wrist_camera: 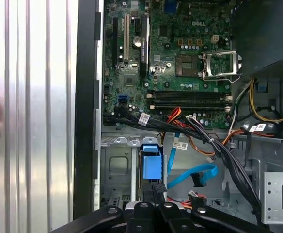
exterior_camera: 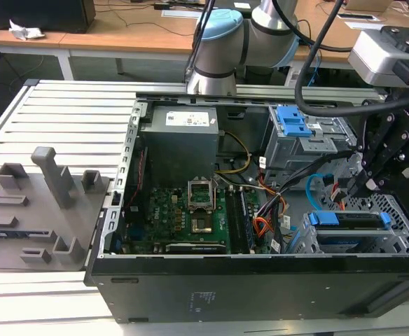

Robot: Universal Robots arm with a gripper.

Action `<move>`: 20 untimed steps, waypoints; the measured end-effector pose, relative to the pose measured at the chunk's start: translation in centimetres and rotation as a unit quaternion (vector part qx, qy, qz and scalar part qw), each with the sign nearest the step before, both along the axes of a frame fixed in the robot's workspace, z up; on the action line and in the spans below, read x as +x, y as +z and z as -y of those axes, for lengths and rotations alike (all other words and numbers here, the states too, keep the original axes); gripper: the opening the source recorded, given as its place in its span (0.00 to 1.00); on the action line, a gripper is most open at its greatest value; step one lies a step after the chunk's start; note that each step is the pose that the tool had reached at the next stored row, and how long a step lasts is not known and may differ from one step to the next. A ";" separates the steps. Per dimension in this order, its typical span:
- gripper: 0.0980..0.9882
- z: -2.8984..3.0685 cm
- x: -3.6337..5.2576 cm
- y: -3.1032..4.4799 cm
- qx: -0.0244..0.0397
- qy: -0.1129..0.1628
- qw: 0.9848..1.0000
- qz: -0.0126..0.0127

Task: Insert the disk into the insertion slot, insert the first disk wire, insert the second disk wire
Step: 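Insert the disk into the insertion slot, then insert the first disk wire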

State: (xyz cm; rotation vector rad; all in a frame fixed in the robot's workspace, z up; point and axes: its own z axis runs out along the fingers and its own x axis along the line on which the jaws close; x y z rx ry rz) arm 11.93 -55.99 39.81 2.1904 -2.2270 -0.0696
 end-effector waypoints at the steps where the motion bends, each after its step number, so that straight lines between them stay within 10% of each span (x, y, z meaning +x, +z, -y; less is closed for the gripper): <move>1: 0.01 0.00 -0.01 -0.22 0.000 0.000 1.000 0.000; 10: 0.01 0.00 -0.02 -3.08 0.000 0.000 1.000 0.000; 20: 0.01 0.00 0.00 -3.16 0.000 0.000 1.000 0.000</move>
